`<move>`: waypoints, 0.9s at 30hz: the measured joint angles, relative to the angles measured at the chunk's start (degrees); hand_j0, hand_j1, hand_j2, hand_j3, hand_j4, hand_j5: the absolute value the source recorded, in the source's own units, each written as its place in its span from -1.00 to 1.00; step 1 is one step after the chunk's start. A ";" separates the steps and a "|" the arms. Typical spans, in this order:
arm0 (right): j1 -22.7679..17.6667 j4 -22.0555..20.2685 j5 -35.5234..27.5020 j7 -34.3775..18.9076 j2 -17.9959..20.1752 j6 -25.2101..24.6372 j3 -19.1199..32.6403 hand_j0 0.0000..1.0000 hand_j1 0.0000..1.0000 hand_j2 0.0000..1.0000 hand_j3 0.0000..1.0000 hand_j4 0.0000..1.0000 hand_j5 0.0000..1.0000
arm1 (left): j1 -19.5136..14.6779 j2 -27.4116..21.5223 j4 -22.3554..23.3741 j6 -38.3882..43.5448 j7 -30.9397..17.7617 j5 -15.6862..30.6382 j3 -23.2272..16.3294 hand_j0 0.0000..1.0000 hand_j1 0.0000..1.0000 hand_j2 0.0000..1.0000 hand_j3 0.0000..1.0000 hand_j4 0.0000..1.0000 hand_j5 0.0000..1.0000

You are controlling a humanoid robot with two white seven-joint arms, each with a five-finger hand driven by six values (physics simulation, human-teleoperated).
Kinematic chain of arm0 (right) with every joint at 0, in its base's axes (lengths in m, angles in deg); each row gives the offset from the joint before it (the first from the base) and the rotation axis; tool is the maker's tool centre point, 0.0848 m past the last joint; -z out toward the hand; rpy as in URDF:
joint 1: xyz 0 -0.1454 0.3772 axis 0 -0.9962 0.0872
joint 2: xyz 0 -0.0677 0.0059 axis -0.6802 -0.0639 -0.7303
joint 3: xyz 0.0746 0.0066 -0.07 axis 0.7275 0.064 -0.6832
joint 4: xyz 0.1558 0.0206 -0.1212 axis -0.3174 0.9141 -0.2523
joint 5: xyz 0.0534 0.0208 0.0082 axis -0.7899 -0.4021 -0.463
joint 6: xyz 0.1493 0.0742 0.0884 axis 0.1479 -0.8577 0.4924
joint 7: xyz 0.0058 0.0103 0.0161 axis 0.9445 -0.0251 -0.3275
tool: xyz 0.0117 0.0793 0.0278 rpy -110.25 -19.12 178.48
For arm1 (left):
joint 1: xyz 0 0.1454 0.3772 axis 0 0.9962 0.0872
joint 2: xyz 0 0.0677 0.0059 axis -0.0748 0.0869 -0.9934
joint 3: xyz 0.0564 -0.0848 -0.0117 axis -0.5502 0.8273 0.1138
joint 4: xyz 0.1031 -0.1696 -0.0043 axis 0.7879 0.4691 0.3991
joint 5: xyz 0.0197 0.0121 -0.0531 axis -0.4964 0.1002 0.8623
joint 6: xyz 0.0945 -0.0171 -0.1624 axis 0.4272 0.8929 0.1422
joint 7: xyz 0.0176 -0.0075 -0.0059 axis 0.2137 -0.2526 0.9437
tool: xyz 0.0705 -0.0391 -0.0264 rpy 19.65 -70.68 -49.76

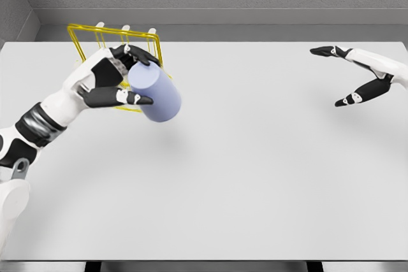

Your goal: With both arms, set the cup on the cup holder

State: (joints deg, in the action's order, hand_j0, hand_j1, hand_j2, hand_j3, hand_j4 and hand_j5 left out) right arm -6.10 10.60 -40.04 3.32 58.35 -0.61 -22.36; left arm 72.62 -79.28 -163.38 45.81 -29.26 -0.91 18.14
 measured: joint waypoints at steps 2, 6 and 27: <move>0.00 0.00 0.00 0.00 0.00 0.00 0.00 1.00 1.00 1.00 1.00 1.00 1.00 | -0.53 -0.85 -0.02 0.05 0.02 0.86 0.31 -0.16 -0.16 -0.16 -0.16 -0.16 -0.16; 0.00 0.00 0.00 0.00 0.00 0.00 0.01 1.00 1.00 1.00 1.00 1.00 1.00 | -2.90 -2.11 -0.01 1.60 0.02 2.05 1.38 -0.16 -0.16 -0.16 -0.16 -0.16 -0.16; 0.09 0.00 0.00 0.00 0.00 0.00 0.03 1.00 1.00 1.00 1.00 1.00 1.00 | -11.95 -4.00 4.70 10.39 0.03 3.48 3.86 -0.16 -0.16 -0.16 -0.16 -0.16 -0.16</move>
State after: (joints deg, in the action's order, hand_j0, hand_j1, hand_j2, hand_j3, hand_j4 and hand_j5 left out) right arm -6.01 10.60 -40.04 3.32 58.35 -0.61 -22.33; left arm 60.66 -83.28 -158.67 56.19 -29.23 2.56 22.00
